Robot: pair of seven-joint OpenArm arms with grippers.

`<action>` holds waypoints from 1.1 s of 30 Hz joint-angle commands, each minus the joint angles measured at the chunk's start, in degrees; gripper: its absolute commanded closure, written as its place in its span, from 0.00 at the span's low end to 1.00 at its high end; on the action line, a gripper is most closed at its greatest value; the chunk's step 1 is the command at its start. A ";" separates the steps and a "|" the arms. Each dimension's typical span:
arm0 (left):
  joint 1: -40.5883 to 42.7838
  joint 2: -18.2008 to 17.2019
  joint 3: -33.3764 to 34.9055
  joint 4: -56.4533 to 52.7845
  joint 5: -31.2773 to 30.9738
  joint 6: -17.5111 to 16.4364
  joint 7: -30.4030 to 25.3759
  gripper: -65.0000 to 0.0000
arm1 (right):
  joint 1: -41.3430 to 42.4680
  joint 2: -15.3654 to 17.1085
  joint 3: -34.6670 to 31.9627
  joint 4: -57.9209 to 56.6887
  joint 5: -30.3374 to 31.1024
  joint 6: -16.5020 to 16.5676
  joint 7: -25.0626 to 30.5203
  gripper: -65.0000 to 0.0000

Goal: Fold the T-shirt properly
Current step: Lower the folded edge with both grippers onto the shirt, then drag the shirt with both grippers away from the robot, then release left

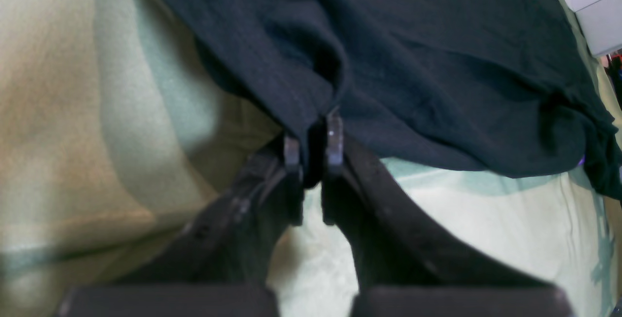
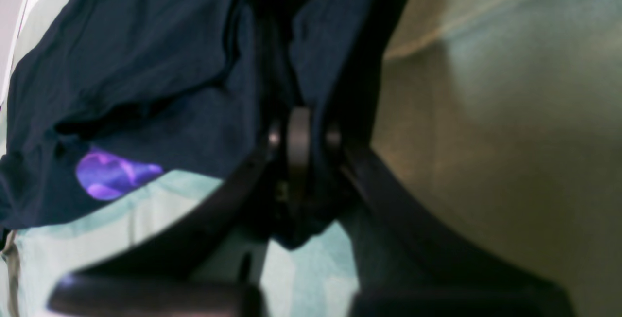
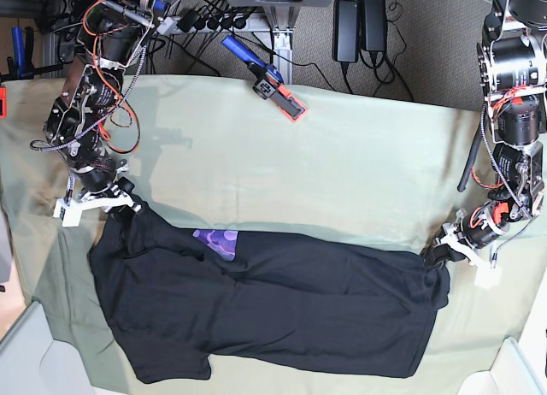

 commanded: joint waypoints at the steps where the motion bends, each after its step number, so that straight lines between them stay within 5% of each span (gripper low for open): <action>1: -1.68 -0.98 -0.26 0.83 -0.83 -0.52 -1.38 1.00 | 1.11 0.37 -0.11 0.83 0.66 3.78 1.03 1.00; 8: -1.18 -3.06 -0.26 0.96 -1.49 -0.52 3.61 1.00 | 0.90 4.81 -0.11 0.90 6.43 3.85 -7.23 1.00; 16: 4.09 -8.13 -0.26 4.39 -13.22 -0.52 11.89 1.00 | -1.86 13.29 -0.11 0.90 11.30 5.20 -11.91 1.00; 22: 9.42 -10.69 -0.26 13.33 -18.34 -0.52 16.81 1.00 | -2.12 14.53 -0.11 0.90 14.43 6.49 -17.18 1.00; 33: 16.26 -14.49 -0.28 21.97 -18.71 -0.52 17.62 1.00 | -5.64 16.55 -0.11 1.38 16.48 7.30 -18.36 1.00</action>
